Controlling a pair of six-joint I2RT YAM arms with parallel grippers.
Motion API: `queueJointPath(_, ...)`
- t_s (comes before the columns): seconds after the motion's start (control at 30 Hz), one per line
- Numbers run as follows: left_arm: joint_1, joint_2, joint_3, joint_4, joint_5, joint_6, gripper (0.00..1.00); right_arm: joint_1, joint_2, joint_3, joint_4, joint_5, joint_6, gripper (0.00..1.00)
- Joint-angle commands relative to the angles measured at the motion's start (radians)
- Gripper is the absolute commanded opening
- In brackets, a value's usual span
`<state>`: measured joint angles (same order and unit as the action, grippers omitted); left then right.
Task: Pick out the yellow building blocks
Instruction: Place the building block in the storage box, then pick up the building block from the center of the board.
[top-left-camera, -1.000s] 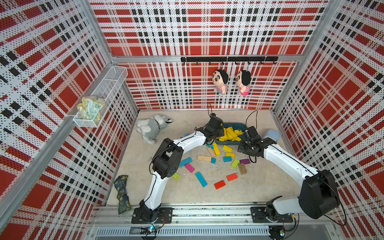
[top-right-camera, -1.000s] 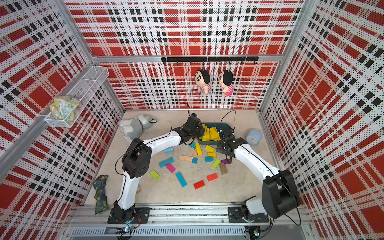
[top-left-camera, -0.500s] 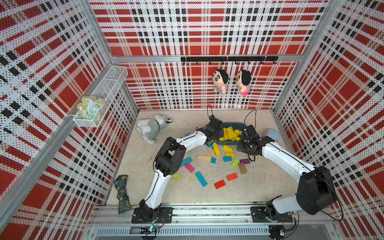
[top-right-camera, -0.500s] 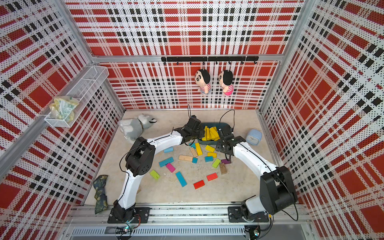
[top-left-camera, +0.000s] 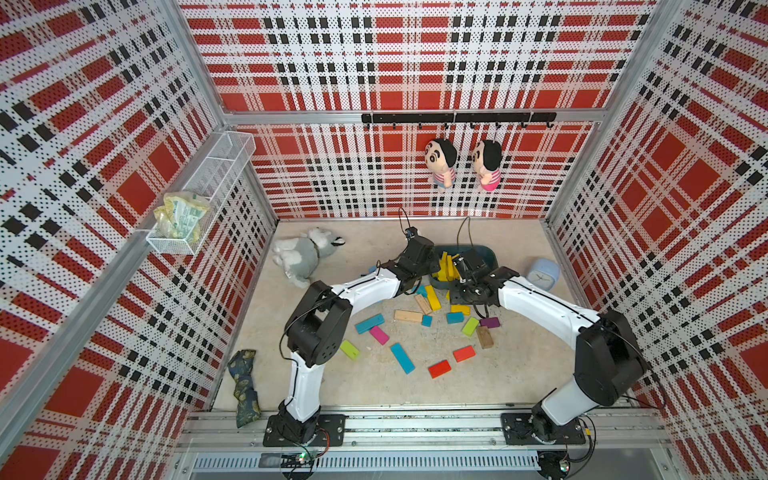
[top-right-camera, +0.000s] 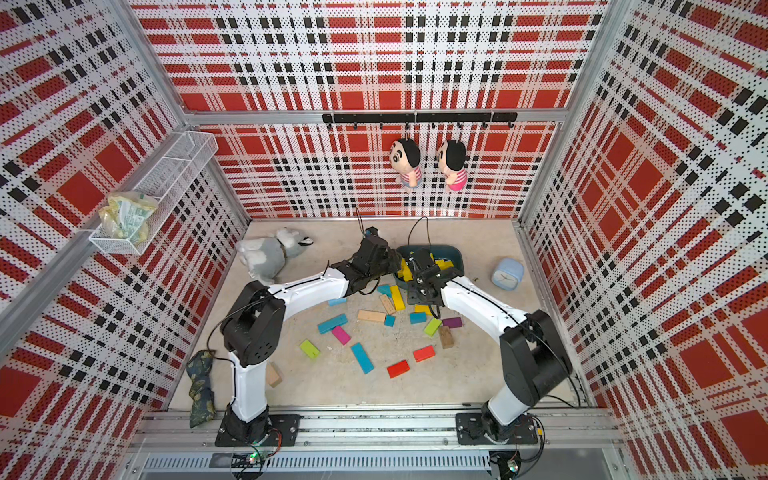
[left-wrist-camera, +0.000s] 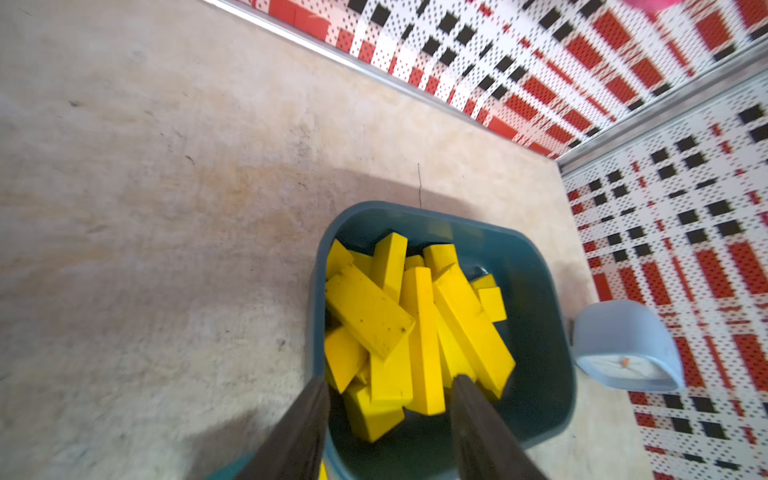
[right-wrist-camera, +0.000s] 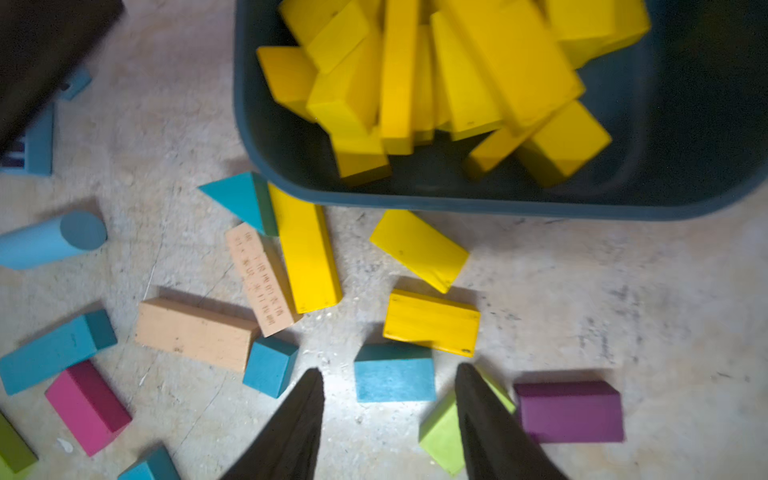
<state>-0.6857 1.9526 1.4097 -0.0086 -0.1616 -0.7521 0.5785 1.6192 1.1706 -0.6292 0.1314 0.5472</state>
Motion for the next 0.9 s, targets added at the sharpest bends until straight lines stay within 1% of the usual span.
queueJointPath(0.0, 0.023, -0.13, -0.121, 0.13, -0.079, -0.086, 0.51, 0.04, 0.067, 0.045, 0.04, -0.019, -0.039, 0.55)
queueJointPath(0.1, 0.049, -0.231, -0.275, 0.181, -0.108, -0.166, 0.52, 0.061, 0.13, 0.074, 0.068, -0.021, -0.043, 0.56)
queueJointPath(0.2, 0.075, -0.312, -0.417, 0.253, -0.11, -0.224, 0.53, 0.065, 0.186, 0.104, 0.074, -0.007, -0.056, 0.55)
queueJointPath(0.33, 0.096, -0.401, -0.541, 0.289, -0.124, -0.266, 0.53, 0.064, 0.248, 0.143, 0.065, 0.026, -0.087, 0.55)
queueJointPath(0.5, 0.11, -0.459, -0.597, 0.281, -0.152, -0.279, 0.53, 0.063, 0.32, 0.204, 0.051, 0.012, -0.111, 0.55)
queueJointPath(0.87, 0.123, -0.488, -0.617, 0.268, -0.17, -0.274, 0.52, 0.065, 0.401, 0.251, 0.036, 0.001, -0.112, 0.54)
